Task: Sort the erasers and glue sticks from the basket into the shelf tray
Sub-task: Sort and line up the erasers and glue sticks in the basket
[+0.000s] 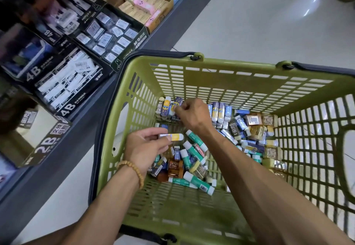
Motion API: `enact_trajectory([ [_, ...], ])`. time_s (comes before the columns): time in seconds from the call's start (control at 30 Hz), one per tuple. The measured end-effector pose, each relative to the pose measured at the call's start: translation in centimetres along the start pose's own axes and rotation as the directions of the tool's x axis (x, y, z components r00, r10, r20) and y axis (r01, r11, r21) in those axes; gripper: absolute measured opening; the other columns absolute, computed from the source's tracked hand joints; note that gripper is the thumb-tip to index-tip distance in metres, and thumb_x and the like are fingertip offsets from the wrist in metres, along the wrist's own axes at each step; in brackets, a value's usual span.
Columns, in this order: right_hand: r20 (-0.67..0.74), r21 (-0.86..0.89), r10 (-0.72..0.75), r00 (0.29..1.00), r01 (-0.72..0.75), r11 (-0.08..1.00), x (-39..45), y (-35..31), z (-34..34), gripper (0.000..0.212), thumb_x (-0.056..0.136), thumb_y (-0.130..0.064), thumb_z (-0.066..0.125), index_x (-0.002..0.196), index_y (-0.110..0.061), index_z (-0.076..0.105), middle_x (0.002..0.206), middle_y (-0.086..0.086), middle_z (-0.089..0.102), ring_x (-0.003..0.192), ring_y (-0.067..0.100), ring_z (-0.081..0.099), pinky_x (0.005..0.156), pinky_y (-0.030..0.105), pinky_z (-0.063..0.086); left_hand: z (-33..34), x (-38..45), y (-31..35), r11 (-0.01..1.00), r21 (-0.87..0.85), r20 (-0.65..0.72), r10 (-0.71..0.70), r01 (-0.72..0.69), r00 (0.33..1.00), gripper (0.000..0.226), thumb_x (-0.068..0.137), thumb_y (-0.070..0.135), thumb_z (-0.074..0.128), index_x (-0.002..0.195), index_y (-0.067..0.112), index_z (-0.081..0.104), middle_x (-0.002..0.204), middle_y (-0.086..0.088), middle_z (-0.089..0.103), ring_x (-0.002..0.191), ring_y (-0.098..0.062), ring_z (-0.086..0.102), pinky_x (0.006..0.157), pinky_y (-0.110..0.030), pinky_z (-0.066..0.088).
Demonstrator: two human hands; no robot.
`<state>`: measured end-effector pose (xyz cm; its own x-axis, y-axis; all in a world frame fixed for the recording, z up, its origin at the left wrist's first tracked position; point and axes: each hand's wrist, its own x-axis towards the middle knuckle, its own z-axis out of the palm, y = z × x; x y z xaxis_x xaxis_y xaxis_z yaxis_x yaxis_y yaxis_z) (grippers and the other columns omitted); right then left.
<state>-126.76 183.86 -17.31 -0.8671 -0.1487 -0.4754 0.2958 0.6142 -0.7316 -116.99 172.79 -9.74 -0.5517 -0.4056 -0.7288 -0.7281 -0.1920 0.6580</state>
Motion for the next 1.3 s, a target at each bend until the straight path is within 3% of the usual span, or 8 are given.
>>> enact_trajectory([
  [0.13,0.296,0.276,0.011,0.955,-0.096,0.956,-3.4,0.0,-2.8,0.046,0.100,-0.039,0.056,0.073,-0.003,0.066,0.068,0.014,0.069,0.057,0.019,0.060,0.056,0.032,0.051,0.4,0.2,0.6,0.999,-0.031,0.003,0.034,-0.034,0.999,0.024,0.072,-0.006,0.076,0.093,0.006,0.072,0.088,-0.011,0.074,0.082,-0.022,0.074,0.068,-0.023,0.059],
  [0.23,0.459,0.393,-0.016,0.888,-0.187,0.900,-5.5,0.7,-5.2,0.026,0.097,-0.026,0.062,0.082,-0.006,0.066,0.074,0.013,0.069,0.058,0.019,0.063,0.055,0.025,0.053,1.3,0.1,0.8,0.997,-0.025,0.023,0.069,-0.069,0.997,0.021,0.072,-0.005,0.077,0.088,0.008,0.072,0.091,-0.012,0.073,0.084,-0.024,0.073,0.072,-0.026,0.060],
  [0.5,0.305,0.456,0.049,0.951,-0.191,0.869,-6.9,2.0,-9.2,0.008,0.090,-0.006,0.070,0.086,-0.002,0.064,0.069,0.011,0.059,0.053,0.012,0.053,0.049,0.020,0.045,4.2,0.2,-0.4,0.940,0.261,0.278,0.147,-0.221,0.949,0.014,0.077,0.003,0.078,0.087,0.009,0.070,0.091,-0.015,0.073,0.089,-0.027,0.071,0.079,-0.033,0.059],
  [0.6,0.176,0.479,0.126,0.976,-0.197,0.855,-7.3,3.2,-11.2,0.013,0.090,-0.005,0.069,0.093,0.006,0.064,0.074,0.016,0.058,0.057,0.018,0.048,0.053,0.028,0.039,5.0,1.3,-1.4,0.774,0.503,0.393,0.191,-0.384,0.900,0.019,0.078,0.010,0.078,0.094,0.013,0.068,0.094,-0.003,0.071,0.087,-0.012,0.067,0.076,-0.016,0.055],
  [0.83,0.074,0.550,0.174,0.982,-0.186,0.814,-7.1,6.0,-13.2,0.016,0.092,-0.005,0.067,0.100,0.009,0.064,0.086,0.022,0.065,0.055,0.014,0.051,0.048,0.023,0.044,8.2,4.3,-3.7,0.139,0.750,0.634,0.129,-0.647,0.762,0.057,0.084,0.033,0.073,0.135,0.023,0.052,0.136,0.001,0.056,0.124,-0.019,0.050,0.105,-0.035,0.041],
  [0.93,0.038,0.559,0.188,0.982,-0.177,0.810,-6.9,6.8,-13.1,0.015,0.092,-0.006,0.068,0.095,0.008,0.065,0.074,0.015,0.065,0.055,0.017,0.050,0.045,0.023,0.041,10.3,5.0,-4.7,-0.021,0.775,0.627,0.158,-0.632,0.763,0.062,0.085,0.042,0.069,0.139,0.020,0.046,0.137,-0.001,0.055,0.126,-0.022,0.050,0.104,-0.036,0.038],
  [1.1,-0.032,0.612,0.234,0.972,-0.165,0.773,-6.0,8.0,-14.2,0.020,0.090,-0.009,0.071,0.074,-0.011,0.059,0.062,0.002,0.057,0.050,0.014,0.048,0.049,0.026,0.040,12.5,5.6,-5.4,0.145,0.802,0.541,0.232,-0.579,0.808,0.051,0.073,0.041,0.081,0.114,0.019,0.060,0.094,0.006,0.064,0.097,-0.021,0.062,0.091,-0.038,0.049],
  [1.3,-0.075,0.649,0.251,0.965,-0.144,0.747,-5.9,8.2,-14.9,0.012,0.090,-0.007,0.069,0.081,-0.007,0.061,0.063,0.004,0.051,0.047,0.010,0.045,0.042,0.021,0.036,12.1,4.9,-6.1,0.162,0.688,0.678,0.204,-0.707,0.706,0.051,0.076,0.012,0.081,0.116,0.022,0.051,0.087,0.009,0.058,0.088,-0.016,0.062,0.075,-0.028,0.050],
])
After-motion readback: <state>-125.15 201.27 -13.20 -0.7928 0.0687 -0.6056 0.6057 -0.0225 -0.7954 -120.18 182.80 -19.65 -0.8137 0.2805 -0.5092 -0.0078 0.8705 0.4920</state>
